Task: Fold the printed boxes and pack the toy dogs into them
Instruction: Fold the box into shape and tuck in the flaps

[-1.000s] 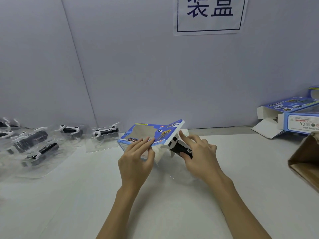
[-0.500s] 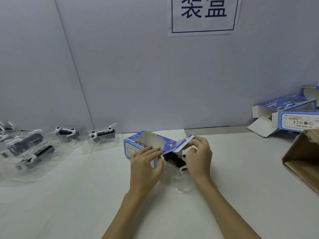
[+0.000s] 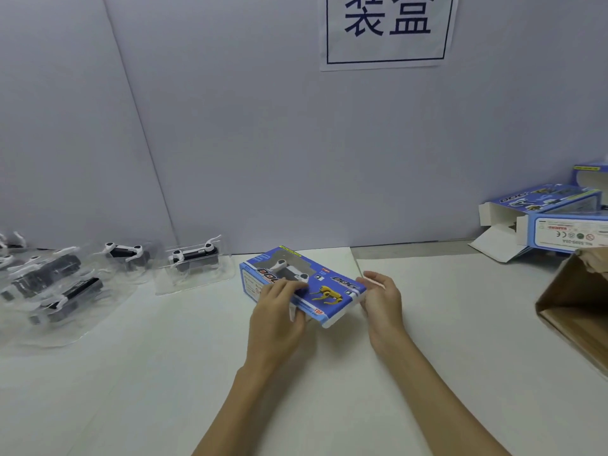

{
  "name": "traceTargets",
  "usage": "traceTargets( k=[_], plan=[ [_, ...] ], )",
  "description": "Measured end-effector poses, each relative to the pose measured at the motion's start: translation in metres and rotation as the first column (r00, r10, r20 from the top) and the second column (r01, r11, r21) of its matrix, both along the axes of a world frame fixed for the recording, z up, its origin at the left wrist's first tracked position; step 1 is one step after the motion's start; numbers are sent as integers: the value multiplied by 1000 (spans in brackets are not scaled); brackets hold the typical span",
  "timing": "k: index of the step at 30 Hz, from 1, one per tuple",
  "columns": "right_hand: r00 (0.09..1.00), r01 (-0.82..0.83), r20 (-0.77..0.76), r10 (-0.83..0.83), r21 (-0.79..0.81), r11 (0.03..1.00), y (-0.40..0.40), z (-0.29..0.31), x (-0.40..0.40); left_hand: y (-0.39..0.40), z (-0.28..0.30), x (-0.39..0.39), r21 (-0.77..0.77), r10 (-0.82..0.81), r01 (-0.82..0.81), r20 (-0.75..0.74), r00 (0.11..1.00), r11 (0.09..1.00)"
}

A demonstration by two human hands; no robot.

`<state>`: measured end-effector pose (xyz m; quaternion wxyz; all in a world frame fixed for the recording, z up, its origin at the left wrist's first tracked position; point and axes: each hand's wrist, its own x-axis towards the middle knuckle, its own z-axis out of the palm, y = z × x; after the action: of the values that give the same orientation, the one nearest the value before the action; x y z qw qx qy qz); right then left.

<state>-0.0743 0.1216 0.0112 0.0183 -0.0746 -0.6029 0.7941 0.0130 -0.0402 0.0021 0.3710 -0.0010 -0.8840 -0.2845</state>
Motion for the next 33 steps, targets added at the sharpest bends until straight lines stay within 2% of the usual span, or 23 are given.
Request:
traceTargets(
  k=[2, 7, 10, 12, 14, 16, 17, 22, 24, 26, 29, 33],
  plan=[
    [992, -117, -41, 122, 115, 986, -1, -1, 3, -4, 1, 1, 73, 11, -8, -36, 999, 997],
    [940, -326, -60, 336, 126, 937, 3, 3, 6, -10, 7, 1, 261, 72, -24, -176, 982, 965],
    [844, -408, -228, 485, 313, 857, 4, 6, 14, -17, 8, 0, 312, 82, -2, -243, 967, 950],
    [788, -381, -304, 536, 443, 812, -4, 5, 19, -17, 9, 0, 359, 54, 46, -265, 963, 932],
    [816, -215, -379, 436, 501, 838, -14, 3, 23, -15, 10, 2, 405, 1, 112, -269, 963, 907],
    [842, 20, -475, 257, 503, 864, -17, 2, 23, -13, 12, 3, 408, -56, 172, -281, 958, 896],
    [840, 87, -505, 198, 486, 870, -16, 2, 22, -11, 14, 4, 394, -86, 202, -292, 953, 897],
    [819, 214, -573, 11, 324, 921, 0, 14, 18, -3, 18, 4, 268, -348, 395, -207, 914, 879],
    [806, 249, -590, -49, 263, 932, 5, 21, 21, 2, 19, 3, 212, -343, 390, -224, 912, 896],
    [788, 275, -608, -92, 215, 937, 7, 28, 26, 4, 22, 6, 292, -289, 362, -266, 920, 885],
    [729, 295, -675, -109, 166, 941, 6, 40, 38, 4, 27, 10, 484, -290, 407, -299, 909, 775],
    [694, 236, -720, -5, 221, 946, -1, 44, 45, 6, 37, 16, 636, -383, 527, -364, 849, 564]
  ],
)
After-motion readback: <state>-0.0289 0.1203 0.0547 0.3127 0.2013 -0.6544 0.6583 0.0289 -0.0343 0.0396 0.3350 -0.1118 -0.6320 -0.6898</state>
